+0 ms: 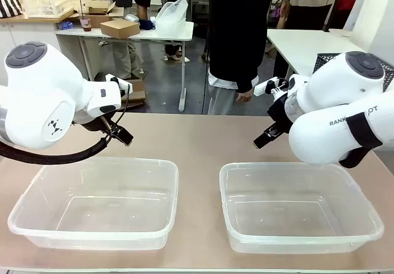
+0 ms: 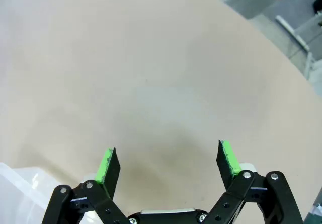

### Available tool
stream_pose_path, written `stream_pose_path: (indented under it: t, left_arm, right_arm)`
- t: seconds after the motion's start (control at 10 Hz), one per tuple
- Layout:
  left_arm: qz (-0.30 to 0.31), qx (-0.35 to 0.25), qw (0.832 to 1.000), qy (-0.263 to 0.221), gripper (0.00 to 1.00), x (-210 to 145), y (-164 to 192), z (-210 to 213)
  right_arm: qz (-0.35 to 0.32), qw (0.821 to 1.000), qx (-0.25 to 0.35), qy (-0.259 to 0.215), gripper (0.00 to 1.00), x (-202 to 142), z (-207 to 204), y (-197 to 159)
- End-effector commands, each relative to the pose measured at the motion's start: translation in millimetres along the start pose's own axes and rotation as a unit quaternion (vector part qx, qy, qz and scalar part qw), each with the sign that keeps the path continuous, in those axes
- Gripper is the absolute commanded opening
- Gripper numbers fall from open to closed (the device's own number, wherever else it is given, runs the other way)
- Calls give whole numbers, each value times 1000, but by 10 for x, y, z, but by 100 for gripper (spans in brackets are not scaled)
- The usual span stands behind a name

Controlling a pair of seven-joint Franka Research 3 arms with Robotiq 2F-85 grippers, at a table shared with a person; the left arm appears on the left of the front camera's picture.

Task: Sort the waste into each basket.
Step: Pick up the Organizing box on the left side of the table and lift it.

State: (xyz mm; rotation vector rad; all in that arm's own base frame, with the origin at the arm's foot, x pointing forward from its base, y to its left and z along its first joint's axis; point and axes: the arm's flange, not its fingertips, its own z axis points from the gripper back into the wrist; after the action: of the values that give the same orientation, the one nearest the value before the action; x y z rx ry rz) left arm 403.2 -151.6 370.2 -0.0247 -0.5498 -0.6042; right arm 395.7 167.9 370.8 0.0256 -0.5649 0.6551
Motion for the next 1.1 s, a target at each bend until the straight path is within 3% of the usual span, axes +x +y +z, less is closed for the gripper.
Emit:
stream_pose_path:
  t: [0.0,0.4,0.5,0.7,0.8,0.9,1.0]
  left_arm:
    - [0,0,1000,0,100,0,1,1]
    - [0,0,1000,0,100,0,0,0]
    - [-31,-6,999,9,100,142,-169,266]
    - [-63,3,998,3,100,243,-603,1143]
    - [-68,-7,998,2,100,204,-868,1594]
    - [-103,-6,994,-35,100,84,-1147,1934]
    - [-134,-17,989,-55,100,-80,-1317,2098]
  right_arm:
    - [0,1000,0,0,100,0,1,0]
    - [0,1000,0,0,100,0,0,0]
    - [19,1000,6,-8,100,72,413,-23]
    - [-12,999,15,-40,100,-81,1418,-115]
    - [-34,998,30,-41,100,-295,1888,-118]
    - [-33,998,36,-40,100,-632,2256,-24]
    - [-10,998,43,-38,100,-945,2396,135]
